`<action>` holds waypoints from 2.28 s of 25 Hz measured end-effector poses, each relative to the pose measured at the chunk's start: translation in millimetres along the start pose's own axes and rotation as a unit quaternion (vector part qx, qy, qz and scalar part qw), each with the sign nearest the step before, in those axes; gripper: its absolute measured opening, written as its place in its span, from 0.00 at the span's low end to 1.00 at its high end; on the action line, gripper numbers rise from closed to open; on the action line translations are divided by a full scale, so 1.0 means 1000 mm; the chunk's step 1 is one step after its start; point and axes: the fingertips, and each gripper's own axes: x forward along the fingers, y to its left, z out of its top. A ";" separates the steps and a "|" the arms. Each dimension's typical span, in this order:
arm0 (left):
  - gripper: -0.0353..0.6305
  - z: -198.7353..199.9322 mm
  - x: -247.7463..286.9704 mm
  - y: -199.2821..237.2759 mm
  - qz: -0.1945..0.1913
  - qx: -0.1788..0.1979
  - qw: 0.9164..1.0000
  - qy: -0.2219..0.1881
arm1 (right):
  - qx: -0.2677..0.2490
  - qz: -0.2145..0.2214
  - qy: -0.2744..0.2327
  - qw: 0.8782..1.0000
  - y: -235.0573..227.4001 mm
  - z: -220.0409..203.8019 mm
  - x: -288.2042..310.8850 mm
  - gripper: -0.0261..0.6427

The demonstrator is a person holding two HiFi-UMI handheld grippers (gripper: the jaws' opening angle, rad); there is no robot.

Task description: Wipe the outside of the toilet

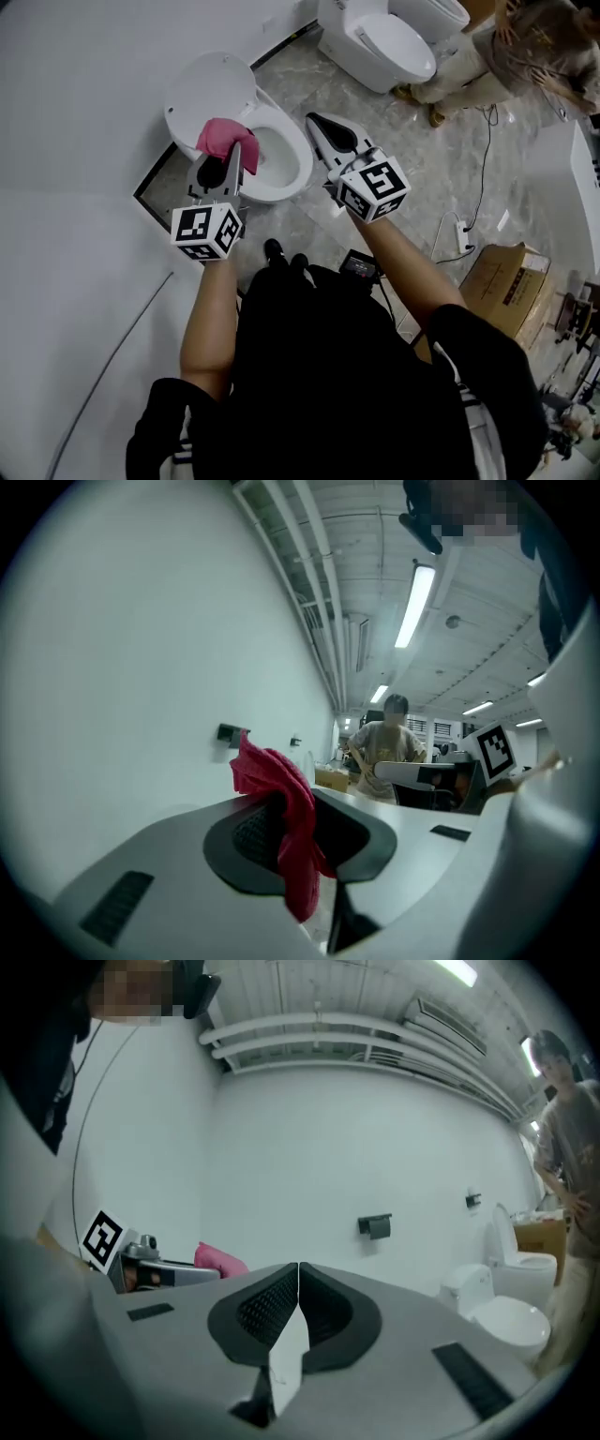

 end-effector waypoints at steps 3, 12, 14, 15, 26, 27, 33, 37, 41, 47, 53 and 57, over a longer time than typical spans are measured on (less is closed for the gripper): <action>0.18 0.037 -0.012 -0.007 -0.020 0.028 0.999 -0.027 | -0.022 0.010 -0.025 0.999 -0.004 0.037 -0.023 0.09; 0.18 0.066 -0.029 -0.034 -0.011 0.059 0.996 -0.061 | -0.018 0.059 -0.095 0.994 -0.048 0.076 -0.078 0.09; 0.18 0.064 -0.027 -0.048 0.012 0.054 0.997 -0.058 | -0.021 0.090 -0.097 0.991 -0.066 0.080 -0.094 0.09; 0.18 0.063 -0.024 -0.058 0.022 0.050 0.997 -0.056 | -0.033 0.102 -0.092 0.990 -0.076 0.081 -0.104 0.09; 0.18 0.020 -0.002 -0.203 0.140 0.018 0.989 -0.050 | -0.012 0.172 -0.043 0.984 -0.191 0.055 -0.194 0.09; 0.18 0.014 -0.003 -0.211 0.144 0.017 0.988 -0.046 | -0.009 0.175 -0.038 0.984 -0.194 0.049 -0.196 0.09; 0.18 -0.011 -0.026 -0.254 0.164 0.017 0.986 -0.038 | 0.038 0.198 -0.030 0.979 -0.194 0.025 -0.208 0.09; 0.18 -0.014 -0.048 -0.269 0.197 0.036 0.979 -0.034 | 0.003 0.197 -0.018 0.980 -0.176 0.022 -0.216 0.09; 0.18 -0.031 -0.099 -0.288 0.228 0.052 0.971 -0.048 | -0.027 0.203 -0.012 0.979 -0.132 0.011 -0.244 0.09; 0.18 -0.049 -0.161 -0.340 0.223 0.023 0.972 -0.072 | -0.017 0.233 -0.007 0.972 -0.081 0.009 -0.304 0.09; 0.18 -0.078 -0.231 -0.383 0.233 0.005 0.968 -0.095 | -0.005 0.235 0.012 0.972 -0.037 -0.023 -0.364 0.09; 0.19 -0.120 -0.255 -0.408 0.225 -0.011 0.971 -0.084 | -0.020 0.242 0.037 0.969 -0.020 -0.050 -0.402 0.09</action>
